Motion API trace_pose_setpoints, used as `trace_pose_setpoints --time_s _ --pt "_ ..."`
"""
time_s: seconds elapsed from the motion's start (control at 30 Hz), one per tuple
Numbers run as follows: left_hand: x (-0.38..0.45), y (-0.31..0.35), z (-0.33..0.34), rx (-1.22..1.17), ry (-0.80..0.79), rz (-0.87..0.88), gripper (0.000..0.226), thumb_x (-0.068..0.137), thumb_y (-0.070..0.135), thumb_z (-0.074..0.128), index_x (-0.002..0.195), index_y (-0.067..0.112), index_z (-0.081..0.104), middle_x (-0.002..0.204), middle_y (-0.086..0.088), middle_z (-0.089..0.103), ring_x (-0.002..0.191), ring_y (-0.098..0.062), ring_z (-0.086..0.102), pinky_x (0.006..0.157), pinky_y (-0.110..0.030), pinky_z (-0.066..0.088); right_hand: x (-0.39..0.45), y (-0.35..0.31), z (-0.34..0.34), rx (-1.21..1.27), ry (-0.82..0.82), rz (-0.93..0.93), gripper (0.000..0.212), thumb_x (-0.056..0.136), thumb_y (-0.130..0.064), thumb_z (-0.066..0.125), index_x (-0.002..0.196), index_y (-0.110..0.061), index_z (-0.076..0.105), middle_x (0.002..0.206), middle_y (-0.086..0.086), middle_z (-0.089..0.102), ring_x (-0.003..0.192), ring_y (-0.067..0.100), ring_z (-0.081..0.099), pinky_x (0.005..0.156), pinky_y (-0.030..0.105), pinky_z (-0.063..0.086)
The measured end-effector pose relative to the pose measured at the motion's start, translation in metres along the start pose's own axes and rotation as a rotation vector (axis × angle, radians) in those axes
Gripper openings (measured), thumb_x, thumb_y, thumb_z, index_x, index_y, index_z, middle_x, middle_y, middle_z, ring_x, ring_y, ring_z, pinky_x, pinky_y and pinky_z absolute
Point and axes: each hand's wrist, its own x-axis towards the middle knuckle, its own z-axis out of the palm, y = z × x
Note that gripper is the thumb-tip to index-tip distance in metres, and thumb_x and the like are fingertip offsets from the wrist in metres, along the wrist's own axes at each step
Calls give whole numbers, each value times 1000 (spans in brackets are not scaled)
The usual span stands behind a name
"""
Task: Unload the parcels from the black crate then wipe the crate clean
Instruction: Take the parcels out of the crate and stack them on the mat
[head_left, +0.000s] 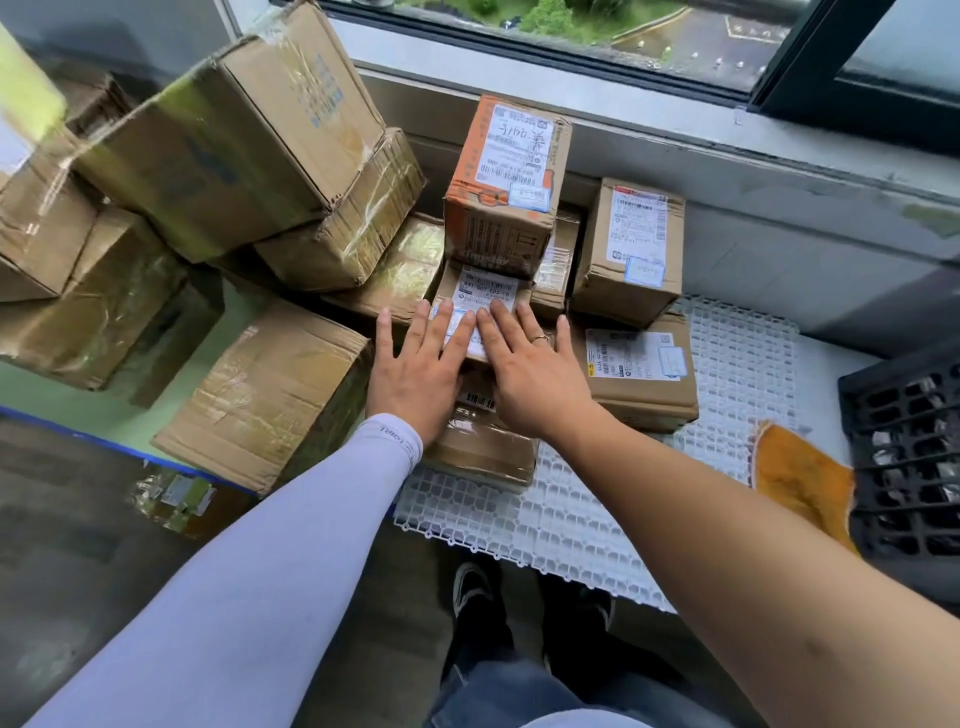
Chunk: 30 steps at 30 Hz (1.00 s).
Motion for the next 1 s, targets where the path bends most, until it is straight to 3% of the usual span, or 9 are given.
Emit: trace_pose_setpoints --time_s 0.2,0.37,0.5,0.6,0.77,1.0 --pt "-8 13 -30 16 -14 20 71 104 52 27 165 30 -1 174 -1 1 160 -26 -3 121 -64 -8 -13 9 -14 76 -96 7 85 101 -59 40 163 -31 -12 171 -4 -19 157 28 -17 125 61 5" --pt "-3 55 -65 11 22 88 66 107 49 22 166 26 3 174 -2 5 160 -27 3 124 -62 0 -39 48 -39 43 -53 -26 78 103 -59 34 164 -31 -6 171 -5 -16 158 26 -14 125 61 7" --pt "-1 101 -92 -19 32 56 65 108 53 15 166 27 2 174 1 2 160 -24 -2 124 -60 -7 -70 93 -61 33 21 20 73 105 -59 28 164 -34 -7 173 -5 -10 159 25 -11 126 60 5" --pt "3 144 -114 13 66 76 72 102 57 4 166 25 8 173 -2 10 160 -25 3 124 -62 -3 -100 136 -75 21 92 50 70 106 -61 23 165 -32 -3 173 -3 -5 159 26 -7 125 60 5" --pt "11 232 -148 -50 138 79 68 107 59 19 165 24 17 173 -3 15 160 -26 8 125 -60 -4 -154 210 -99 -18 148 98 68 107 -60 19 165 -31 -2 173 -2 -4 159 27 -9 125 60 2" --pt "11 360 -194 -136 195 119 68 106 61 18 166 27 14 173 -1 14 160 -24 5 125 -61 -3 -233 307 -128 -37 203 174 66 108 -54 19 165 -29 -3 173 -1 -10 158 28 -13 126 59 1"
